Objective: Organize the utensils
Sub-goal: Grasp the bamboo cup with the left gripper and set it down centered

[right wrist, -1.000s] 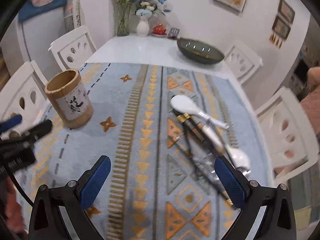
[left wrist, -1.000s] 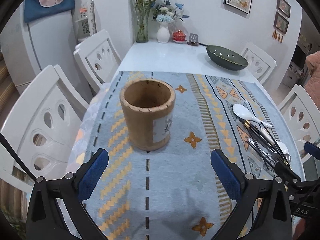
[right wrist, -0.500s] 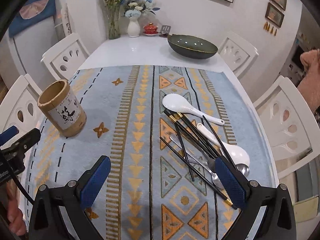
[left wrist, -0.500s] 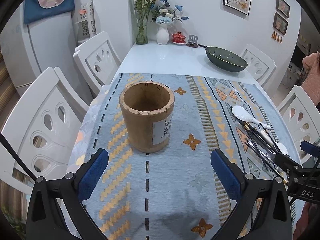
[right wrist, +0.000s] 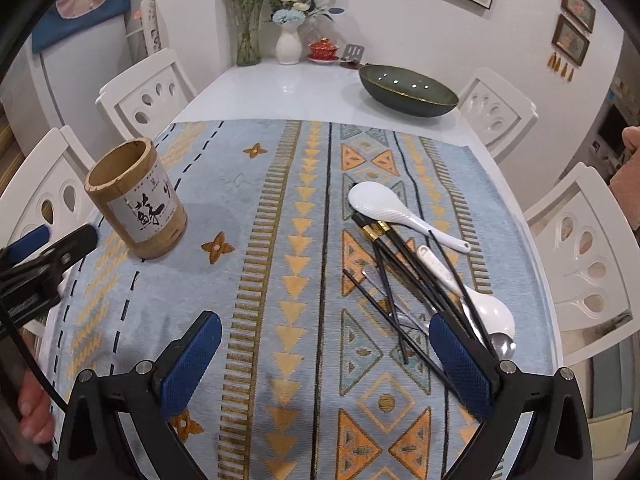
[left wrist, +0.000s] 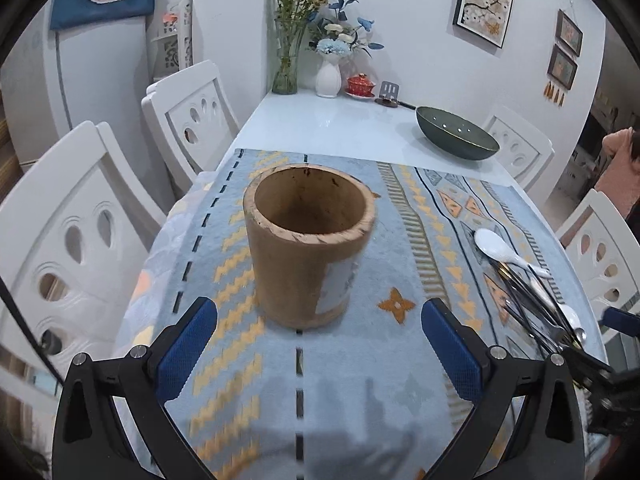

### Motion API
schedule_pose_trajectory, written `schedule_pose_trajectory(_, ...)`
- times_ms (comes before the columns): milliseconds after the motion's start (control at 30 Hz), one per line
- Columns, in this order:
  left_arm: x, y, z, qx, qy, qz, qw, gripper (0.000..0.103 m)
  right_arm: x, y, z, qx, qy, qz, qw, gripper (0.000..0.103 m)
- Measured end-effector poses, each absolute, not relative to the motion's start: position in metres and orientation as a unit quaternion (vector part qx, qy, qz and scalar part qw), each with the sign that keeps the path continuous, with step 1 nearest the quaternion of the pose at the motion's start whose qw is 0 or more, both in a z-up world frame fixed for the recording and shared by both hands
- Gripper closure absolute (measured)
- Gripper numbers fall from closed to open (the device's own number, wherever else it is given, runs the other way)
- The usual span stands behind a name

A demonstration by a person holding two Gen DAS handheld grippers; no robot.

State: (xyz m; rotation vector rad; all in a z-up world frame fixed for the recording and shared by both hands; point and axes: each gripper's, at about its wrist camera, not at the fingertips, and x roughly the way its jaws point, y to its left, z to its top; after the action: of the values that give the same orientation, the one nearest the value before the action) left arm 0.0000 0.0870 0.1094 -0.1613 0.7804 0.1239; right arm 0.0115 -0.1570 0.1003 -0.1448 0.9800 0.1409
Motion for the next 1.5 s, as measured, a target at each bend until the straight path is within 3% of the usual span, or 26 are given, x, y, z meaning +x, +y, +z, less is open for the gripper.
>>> schedule_pose_trajectory(833,0.064,0.104,0.048,-0.054,0.394,0.058,0.916,0.0,0.055,-0.136,0.067,-0.112,0.513,0.074,0.848,0.0)
schedule_pose_trajectory(900,0.067,0.102,0.048,-0.045,0.387,0.053,0.919,0.0,0.055,-0.136,0.064,-0.117,0.517,0.073,0.845,0.0)
schedule_pose_trajectory(1000,0.07,0.091,0.051,-0.016,0.378,0.057,0.924,0.01,0.054,-0.135,0.06,-0.119,0.522,0.071,0.842,0.0)
schedule_pose_trajectory(1267,0.063,0.073,0.059,-0.065,0.398,0.119,0.907,0.01,0.048,-0.134,0.06,-0.127,0.517,0.07,0.843,0.0)
schedule_pose_trajectory(1500,0.04,0.045,0.055,-0.029,0.397,0.118,0.91,0.009,0.041,-0.141,0.063,-0.12,0.513,0.067,0.847,0.0)
